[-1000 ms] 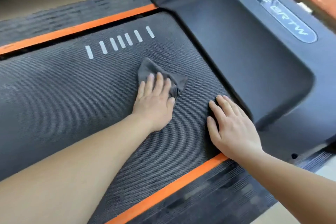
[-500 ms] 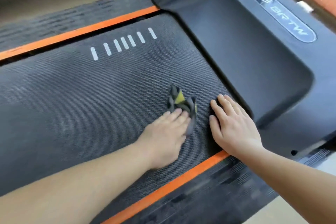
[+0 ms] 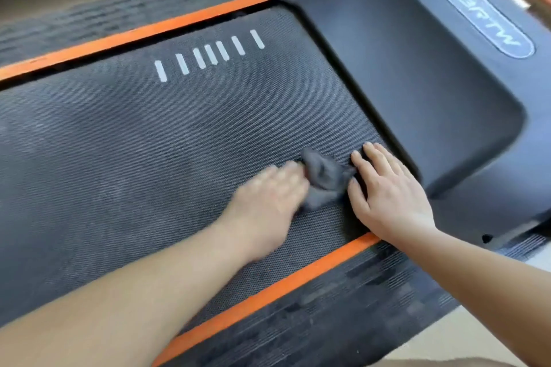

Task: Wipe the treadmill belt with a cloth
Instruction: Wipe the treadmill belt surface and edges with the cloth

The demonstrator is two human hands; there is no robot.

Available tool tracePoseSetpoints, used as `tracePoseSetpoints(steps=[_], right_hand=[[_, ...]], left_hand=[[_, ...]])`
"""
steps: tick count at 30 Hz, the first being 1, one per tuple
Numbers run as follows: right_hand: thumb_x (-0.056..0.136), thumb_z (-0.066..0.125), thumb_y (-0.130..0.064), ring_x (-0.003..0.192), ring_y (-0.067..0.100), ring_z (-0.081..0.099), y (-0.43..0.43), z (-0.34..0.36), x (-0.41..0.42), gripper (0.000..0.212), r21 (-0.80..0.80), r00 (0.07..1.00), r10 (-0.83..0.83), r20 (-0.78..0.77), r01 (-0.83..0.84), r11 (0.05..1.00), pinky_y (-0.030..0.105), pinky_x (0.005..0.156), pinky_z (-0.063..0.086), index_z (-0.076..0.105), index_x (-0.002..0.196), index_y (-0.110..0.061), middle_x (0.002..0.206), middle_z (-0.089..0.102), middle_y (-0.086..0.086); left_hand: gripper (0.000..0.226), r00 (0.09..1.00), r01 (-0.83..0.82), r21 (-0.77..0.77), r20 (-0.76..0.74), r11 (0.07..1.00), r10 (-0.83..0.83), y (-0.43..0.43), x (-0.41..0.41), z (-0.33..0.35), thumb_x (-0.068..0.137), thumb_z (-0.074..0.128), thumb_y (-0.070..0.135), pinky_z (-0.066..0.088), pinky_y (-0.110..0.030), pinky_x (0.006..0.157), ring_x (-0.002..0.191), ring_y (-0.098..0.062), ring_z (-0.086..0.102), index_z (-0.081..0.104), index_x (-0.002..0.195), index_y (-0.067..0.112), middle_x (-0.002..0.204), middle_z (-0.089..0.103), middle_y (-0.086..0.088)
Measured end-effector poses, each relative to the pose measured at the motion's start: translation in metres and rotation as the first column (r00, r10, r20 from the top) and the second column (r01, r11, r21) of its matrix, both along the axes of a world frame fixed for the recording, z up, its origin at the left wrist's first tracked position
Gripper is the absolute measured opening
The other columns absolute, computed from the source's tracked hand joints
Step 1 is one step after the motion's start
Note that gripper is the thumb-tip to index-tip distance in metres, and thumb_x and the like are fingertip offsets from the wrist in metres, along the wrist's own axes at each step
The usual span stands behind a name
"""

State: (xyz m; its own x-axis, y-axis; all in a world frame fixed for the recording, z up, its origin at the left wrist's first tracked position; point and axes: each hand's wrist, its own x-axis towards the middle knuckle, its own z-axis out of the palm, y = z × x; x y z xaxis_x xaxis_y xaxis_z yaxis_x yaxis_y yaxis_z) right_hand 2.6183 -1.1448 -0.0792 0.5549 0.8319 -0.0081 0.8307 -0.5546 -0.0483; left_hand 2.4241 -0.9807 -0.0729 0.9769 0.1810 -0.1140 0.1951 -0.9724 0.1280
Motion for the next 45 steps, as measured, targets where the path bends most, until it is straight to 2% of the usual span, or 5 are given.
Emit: tracePoseSetpoints(steps=[11,24,28,38,45], right_hand=[[0.104,0.033,-0.048,0.153,0.021,0.023,0.0,0.008,-0.001,0.057,-0.038,0.998,-0.016,-0.062,0.014,0.999,0.037,0.126,0.014,0.046,0.151,-0.02,0.162,0.036,0.006],[0.082,0.021,-0.081,0.152,0.032,0.02,0.083,0.064,-0.124,0.1,-0.278,0.898,0.402,-0.181,-0.439,0.855,0.052,0.119,0.031,0.031,0.156,-0.015,0.163,0.022,0.01],[0.091,0.038,-0.077,0.155,0.029,-0.015,0.088,0.036,-0.114,0.108,-0.449,0.946,0.213,-0.243,-0.304,0.84,0.045,0.127,0.006,-0.015,0.16,-0.013,0.167,-0.021,0.007],[0.102,0.01,-0.06,0.155,0.035,-0.015,0.136,0.012,-0.127,0.068,-0.221,0.896,-0.353,-0.269,0.299,0.928,0.048,0.126,-0.003,0.002,0.162,-0.03,0.168,-0.011,0.019],[0.105,0.034,-0.047,0.154,0.022,0.022,0.097,-0.003,-0.177,0.062,-0.086,0.733,0.66,-0.163,-0.677,0.731,0.044,0.124,0.026,0.034,0.157,-0.012,0.164,0.031,0.006]], left_hand=[[0.079,0.962,-0.263,-0.413,-0.043,0.872,0.269,-0.016,-0.036,0.025,0.097,0.048,0.025,-0.003,-0.038,0.127,0.154,-0.011,-0.02,0.005,0.163,0.019,0.17,-0.013,0.004],[0.092,0.657,-0.738,-0.048,-0.28,0.673,0.7,0.052,-0.16,-0.014,0.087,0.007,0.087,-0.012,-0.063,0.12,0.148,-0.024,-0.036,-0.021,0.158,0.035,0.163,-0.036,0.001],[0.089,0.646,-0.756,0.037,-0.125,0.654,0.753,0.041,-0.158,-0.017,0.09,0.007,0.083,-0.005,-0.062,0.122,0.154,-0.024,-0.024,-0.005,0.162,0.033,0.169,-0.02,-0.001],[0.089,0.644,-0.763,-0.009,-0.1,0.646,0.759,0.043,-0.16,-0.019,0.089,0.011,0.084,-0.006,-0.062,0.121,0.153,-0.023,-0.026,-0.004,0.162,0.036,0.169,-0.02,0.001],[0.081,0.648,-0.762,-0.02,-0.052,0.647,0.76,0.044,-0.163,-0.026,0.092,0.021,0.072,0.0,-0.063,0.122,0.156,-0.025,-0.014,0.005,0.163,0.035,0.171,-0.008,0.0]])
